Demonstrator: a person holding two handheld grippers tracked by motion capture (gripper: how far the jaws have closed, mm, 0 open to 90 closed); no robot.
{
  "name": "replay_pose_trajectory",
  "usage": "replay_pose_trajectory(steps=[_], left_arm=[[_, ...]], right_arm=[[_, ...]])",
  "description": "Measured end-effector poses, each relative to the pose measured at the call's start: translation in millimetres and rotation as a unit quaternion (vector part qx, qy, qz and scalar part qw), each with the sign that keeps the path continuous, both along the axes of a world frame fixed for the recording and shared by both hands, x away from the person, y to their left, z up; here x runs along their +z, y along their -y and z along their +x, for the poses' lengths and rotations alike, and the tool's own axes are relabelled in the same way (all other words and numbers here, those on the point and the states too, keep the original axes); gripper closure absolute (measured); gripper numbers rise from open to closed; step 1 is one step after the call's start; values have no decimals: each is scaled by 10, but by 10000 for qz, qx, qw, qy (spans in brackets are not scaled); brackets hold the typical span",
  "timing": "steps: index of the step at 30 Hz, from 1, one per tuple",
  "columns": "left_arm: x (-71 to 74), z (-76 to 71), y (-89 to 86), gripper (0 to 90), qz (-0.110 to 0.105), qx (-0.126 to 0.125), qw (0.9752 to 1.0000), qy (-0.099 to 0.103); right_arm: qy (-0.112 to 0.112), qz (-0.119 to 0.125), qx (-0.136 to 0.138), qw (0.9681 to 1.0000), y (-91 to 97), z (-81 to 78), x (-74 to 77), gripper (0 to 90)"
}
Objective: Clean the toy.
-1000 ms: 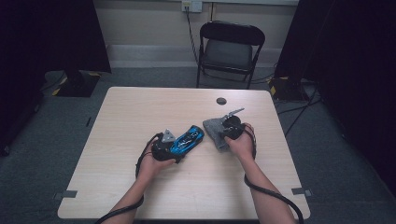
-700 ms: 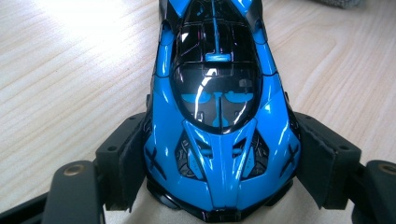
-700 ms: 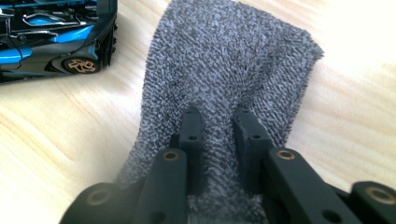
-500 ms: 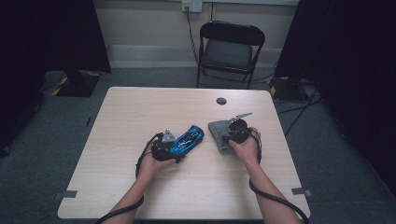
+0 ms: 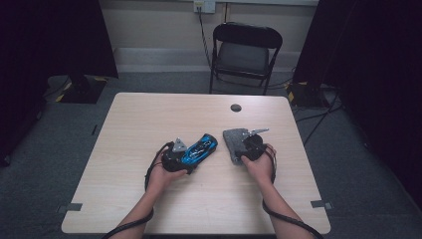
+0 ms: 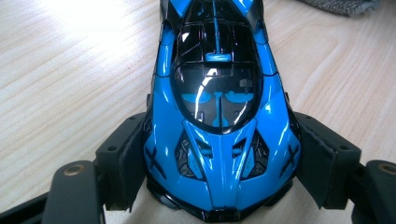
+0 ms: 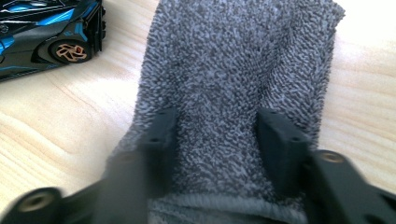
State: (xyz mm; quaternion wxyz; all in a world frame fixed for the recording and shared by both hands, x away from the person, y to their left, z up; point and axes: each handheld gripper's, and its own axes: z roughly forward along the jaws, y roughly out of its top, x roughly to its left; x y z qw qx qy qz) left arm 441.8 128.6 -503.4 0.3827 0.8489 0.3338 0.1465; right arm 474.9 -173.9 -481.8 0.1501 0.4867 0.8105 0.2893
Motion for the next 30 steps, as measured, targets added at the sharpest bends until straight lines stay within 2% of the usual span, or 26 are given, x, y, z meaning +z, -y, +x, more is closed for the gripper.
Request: replay_pose_trajectory(steps=[1, 2, 4, 6, 9, 13, 14, 16, 20, 22, 24, 29, 30], left_arm=[[0, 0, 0, 257, 0, -1, 10000, 0], [0, 0, 0, 257, 0, -1, 10000, -1], [0, 0, 0, 256, 1, 0, 10000, 0], [0, 0, 0, 257, 0, 0, 10000, 0], [0, 1, 0, 257, -1, 0, 10000, -4], [-2, -2, 2, 256, -23, 10, 10000, -21], [-1, -2, 2, 256, -21, 11, 10000, -23], [-1, -2, 2, 256, -21, 9, 10000, -23], [-2, -1, 2, 256, -27, 16, 10000, -25], [-1, -1, 2, 256, -25, 11, 10000, -26], [1, 1, -2, 256, 7, 0, 10000, -1], [1, 2, -2, 256, 10, -1, 10000, 4], [1, 2, -2, 256, 11, -2, 10000, 3]], right_arm=[[30, 2, 83, 10000, -1, 1, 0, 651], [23, 21, 94, 10000, -1, 1, 3, 709], [-35, 31, 113, 9999, -4, 12, 13, 753], [-91, 26, 104, 9999, -12, 22, 42, 778], [-59, 207, 213, 9995, -19, 27, 151, 784], [144, 372, 592, 9974, -97, -18, 386, 785], [161, 429, 820, 9956, -152, -47, 448, 784], [153, 330, 1241, 9916, -286, -123, 510, 784], [34, 362, 1813, 9828, -525, -251, 499, 783], [-20, 340, 2107, 9769, -665, -311, 473, 783], [-10, 190, 2291, 9732, -795, -351, 453, 783], [-94, 101, 2617, 9651, -1008, -352, 395, 783], [-125, 38, 2638, 9645, -1040, -355, 381, 782]])
